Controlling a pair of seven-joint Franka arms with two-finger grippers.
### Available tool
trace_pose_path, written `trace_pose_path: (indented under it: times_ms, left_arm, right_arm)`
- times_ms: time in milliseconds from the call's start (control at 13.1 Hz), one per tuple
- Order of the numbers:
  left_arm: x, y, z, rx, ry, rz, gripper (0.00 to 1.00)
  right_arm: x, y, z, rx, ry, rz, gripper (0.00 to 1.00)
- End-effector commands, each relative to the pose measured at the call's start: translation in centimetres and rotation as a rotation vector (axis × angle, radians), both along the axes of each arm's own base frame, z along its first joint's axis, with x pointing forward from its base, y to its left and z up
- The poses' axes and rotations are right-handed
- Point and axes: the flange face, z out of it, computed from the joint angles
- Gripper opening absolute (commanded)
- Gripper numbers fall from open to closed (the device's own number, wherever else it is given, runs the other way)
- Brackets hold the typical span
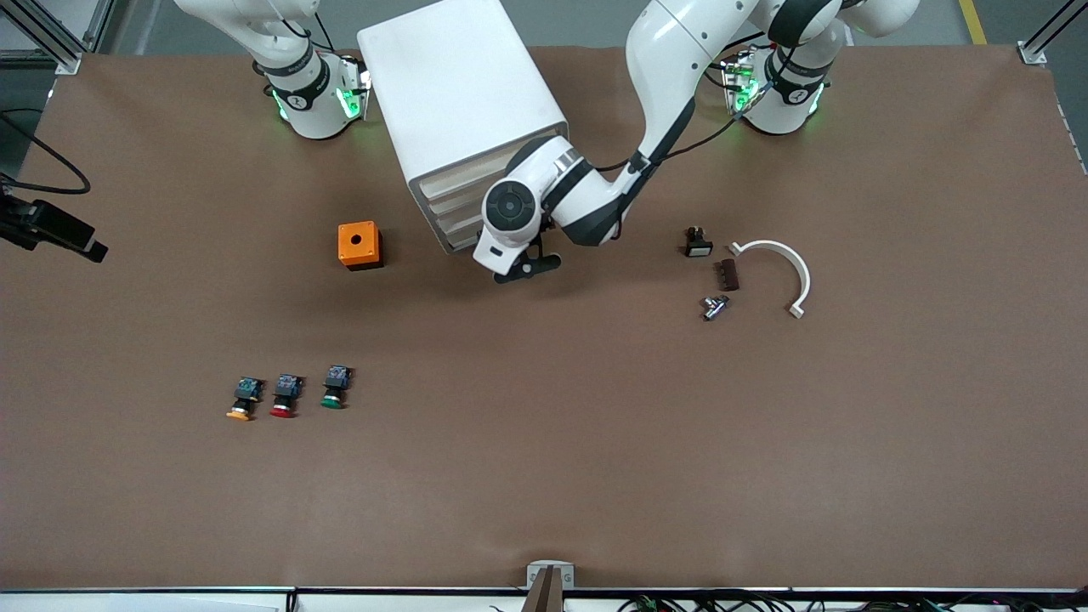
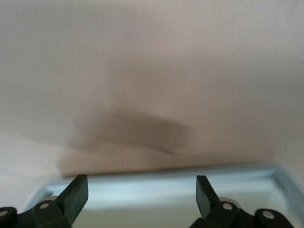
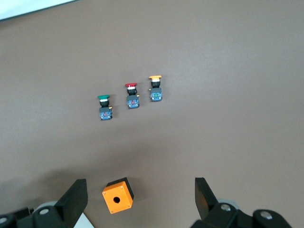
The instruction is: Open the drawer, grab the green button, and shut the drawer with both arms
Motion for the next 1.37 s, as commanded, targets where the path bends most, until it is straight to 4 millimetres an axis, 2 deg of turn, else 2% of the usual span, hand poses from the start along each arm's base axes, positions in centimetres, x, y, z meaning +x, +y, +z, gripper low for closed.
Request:
trace_pose_path:
  times_ms: [0, 152, 381, 534, 610, 839, 991, 1296]
  left_arm:
    - [4.6, 2.3, 3.4, -0.012, -0.08, 0.052, 1.0]
    - [7.6, 4.7, 5.5, -0.001, -0.138, 0.099, 1.0]
    - [11.1, 7.6, 13.4, -0.056, -0.233, 0.151, 1.0]
    - [14.4, 12.9, 18.7, -0.045, -0.275, 0.196, 1.0]
    - [15.8, 15.5, 20.0, -0.019, -0.295, 0.172, 1.0]
    - [18.4, 22.5, 25.0, -0.014, -0.318, 0.133, 1.0]
    - [19.4, 27.9, 28.9, -0.028, -0.325, 0.116, 1.0]
    - [18.8, 36.5, 34.9, 0.041, -0.326, 0.024, 1.0]
  right_arm:
    - [-1.2, 0.1, 0.1, -0.007, 0.034, 0.009, 1.0]
    - [-1.4, 0.1, 0.1, -0.006, 0.047, 0.008, 1.0]
    - [-2.0, 0.2, 0.5, -0.01, 0.042, 0.011, 1.0]
    - [-2.4, 0.2, 0.8, -0.012, 0.038, 0.01, 1.0]
    - [-2.6, 0.2, 1.0, -0.012, 0.033, 0.01, 1.0]
    - [-3.2, 0.2, 0.8, -0.013, 0.033, 0.009, 1.0]
    - [-3.2, 0.1, 0.8, -0.014, 0.032, 0.009, 1.0]
    - [-3.1, 0.1, 0.9, -0.019, 0.028, 0.009, 1.0]
